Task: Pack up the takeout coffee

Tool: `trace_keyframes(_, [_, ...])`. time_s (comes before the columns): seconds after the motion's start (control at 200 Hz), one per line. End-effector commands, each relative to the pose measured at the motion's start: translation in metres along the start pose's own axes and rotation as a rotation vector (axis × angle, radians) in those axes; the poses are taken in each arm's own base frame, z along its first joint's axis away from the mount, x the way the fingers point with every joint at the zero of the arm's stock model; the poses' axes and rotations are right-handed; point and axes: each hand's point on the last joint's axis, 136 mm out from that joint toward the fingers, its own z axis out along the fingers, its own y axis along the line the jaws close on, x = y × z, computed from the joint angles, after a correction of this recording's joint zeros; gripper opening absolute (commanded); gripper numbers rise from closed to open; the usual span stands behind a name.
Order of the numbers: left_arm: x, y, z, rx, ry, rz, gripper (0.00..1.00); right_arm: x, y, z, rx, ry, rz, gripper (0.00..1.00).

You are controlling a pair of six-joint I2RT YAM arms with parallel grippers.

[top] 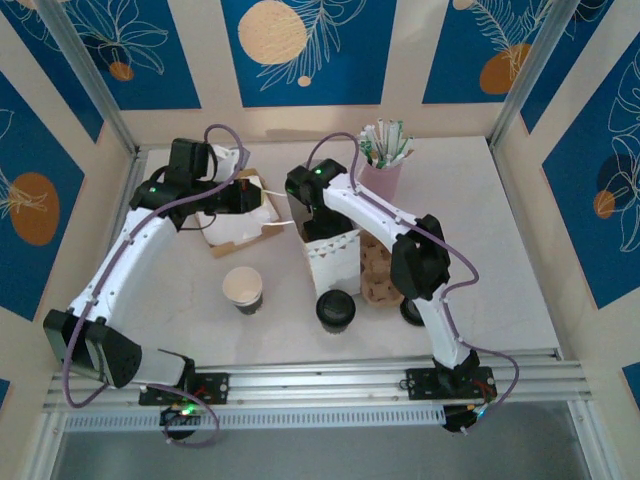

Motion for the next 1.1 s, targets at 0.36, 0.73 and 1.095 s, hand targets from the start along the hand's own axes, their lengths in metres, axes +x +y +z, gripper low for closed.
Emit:
trace_keyframes(0.36, [-0.013, 0.003, -0.012, -0.032, -0.084, 0.031, 0.00, 0.003, 0.005, -0.022, -0.056, -0.021, 0.002, 0.52])
trace_keyframes(0.73, [-0.017, 0.003, -0.011, -0.034, -0.098, 0.027, 0.00, 0.002, 0.006, -0.037, -0.071, -0.043, 0.003, 0.62])
trace_keyframes(1.095, [-0.016, 0.003, -0.010, -0.031, -0.094, 0.022, 0.04, 0.002, 0.007, -0.038, -0.074, -0.044, 0.002, 0.75])
